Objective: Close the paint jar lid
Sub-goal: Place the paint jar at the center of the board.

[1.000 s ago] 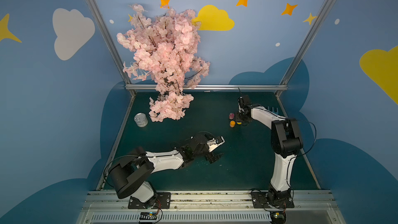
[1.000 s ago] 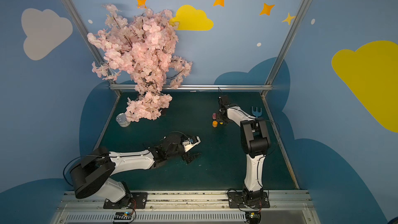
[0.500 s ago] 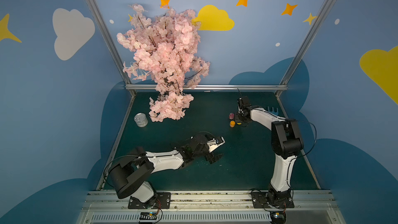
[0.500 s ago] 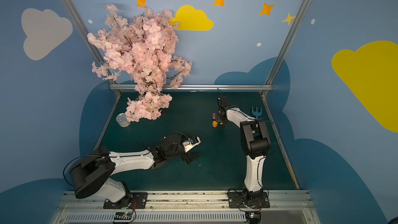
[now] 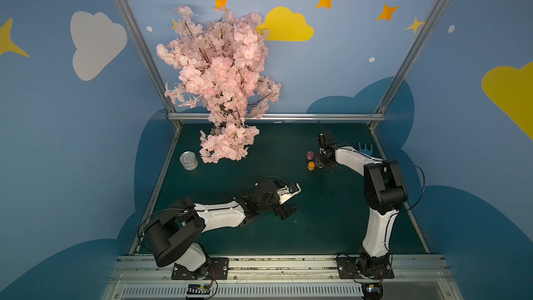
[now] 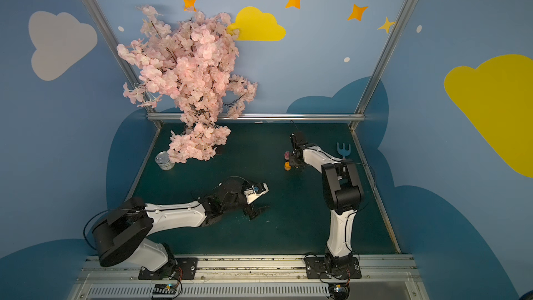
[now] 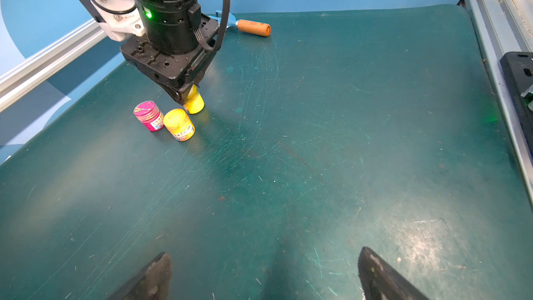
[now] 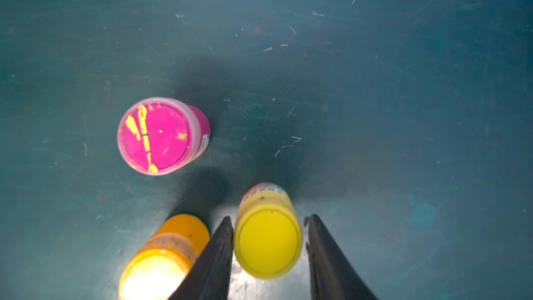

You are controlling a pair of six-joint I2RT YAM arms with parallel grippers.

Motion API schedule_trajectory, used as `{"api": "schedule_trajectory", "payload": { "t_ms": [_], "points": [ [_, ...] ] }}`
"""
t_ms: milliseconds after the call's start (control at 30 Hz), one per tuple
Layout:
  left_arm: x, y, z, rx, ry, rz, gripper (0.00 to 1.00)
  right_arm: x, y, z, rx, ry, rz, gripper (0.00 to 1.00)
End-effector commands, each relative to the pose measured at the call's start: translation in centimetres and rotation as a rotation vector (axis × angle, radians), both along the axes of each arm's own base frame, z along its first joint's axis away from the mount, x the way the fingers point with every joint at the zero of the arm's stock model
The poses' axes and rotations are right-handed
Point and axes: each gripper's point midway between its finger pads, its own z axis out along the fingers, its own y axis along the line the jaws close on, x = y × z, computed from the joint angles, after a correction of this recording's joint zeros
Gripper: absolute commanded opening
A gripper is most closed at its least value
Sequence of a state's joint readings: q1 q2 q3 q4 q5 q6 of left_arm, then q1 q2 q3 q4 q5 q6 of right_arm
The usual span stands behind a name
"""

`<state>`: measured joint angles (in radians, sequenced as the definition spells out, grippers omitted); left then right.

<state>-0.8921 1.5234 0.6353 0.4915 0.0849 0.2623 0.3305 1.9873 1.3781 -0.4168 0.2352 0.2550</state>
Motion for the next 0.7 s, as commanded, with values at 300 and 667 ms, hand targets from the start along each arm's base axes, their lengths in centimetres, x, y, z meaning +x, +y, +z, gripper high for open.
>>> {"api": "schedule_trajectory", "payload": {
  "t_ms": [300,667],
  "points": [
    [-0.6,0.0,0.2,-0.003,-0.005,-0.028,1.0,-0.2,0.0,2.4,-0.015,-0.109,0.028,0.66],
    [-0.6,0.0,-0.3,0.015,-0.004,-0.031,1.0,-0.6,0.5,10.9,-0.035,-0.26,0.11,0.85]
  ]
}}
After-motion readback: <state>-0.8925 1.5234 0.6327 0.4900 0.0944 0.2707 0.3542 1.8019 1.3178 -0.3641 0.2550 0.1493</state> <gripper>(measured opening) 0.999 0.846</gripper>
